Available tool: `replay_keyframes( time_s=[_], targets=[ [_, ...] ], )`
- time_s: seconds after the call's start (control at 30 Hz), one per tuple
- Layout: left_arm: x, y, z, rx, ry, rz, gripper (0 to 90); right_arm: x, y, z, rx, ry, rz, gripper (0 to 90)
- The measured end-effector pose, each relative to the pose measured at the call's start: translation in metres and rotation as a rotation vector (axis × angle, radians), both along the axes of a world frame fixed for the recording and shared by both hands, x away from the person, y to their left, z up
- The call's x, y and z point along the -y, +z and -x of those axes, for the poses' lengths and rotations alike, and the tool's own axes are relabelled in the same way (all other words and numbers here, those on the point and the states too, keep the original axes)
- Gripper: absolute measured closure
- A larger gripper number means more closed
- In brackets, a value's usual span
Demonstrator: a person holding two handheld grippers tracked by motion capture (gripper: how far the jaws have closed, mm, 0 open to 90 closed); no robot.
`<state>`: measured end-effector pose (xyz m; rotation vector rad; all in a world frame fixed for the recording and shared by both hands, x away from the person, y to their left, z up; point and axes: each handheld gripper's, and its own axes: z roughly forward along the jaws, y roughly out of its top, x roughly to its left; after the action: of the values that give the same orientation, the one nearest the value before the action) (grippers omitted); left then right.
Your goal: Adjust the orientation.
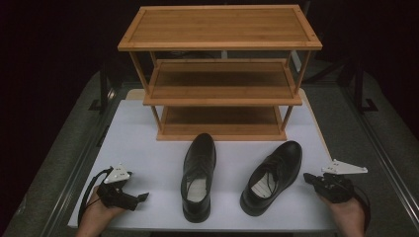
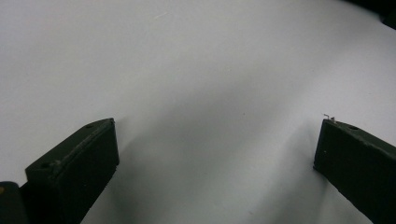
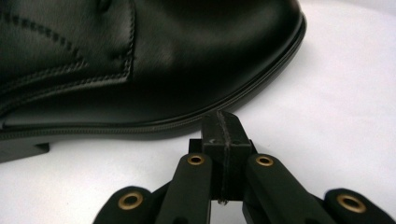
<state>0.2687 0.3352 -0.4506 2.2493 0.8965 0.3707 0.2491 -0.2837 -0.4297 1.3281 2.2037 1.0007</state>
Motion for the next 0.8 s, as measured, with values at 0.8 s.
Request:
replay_keyframes(
  time_s=[0.8],
  targets=[
    [0.000, 0.000, 0.000, 0.002, 0.001, 0.003, 0.0, 0.018, 0.009, -0.101, 0.022, -0.074, -0.015, 89.9]
  ],
)
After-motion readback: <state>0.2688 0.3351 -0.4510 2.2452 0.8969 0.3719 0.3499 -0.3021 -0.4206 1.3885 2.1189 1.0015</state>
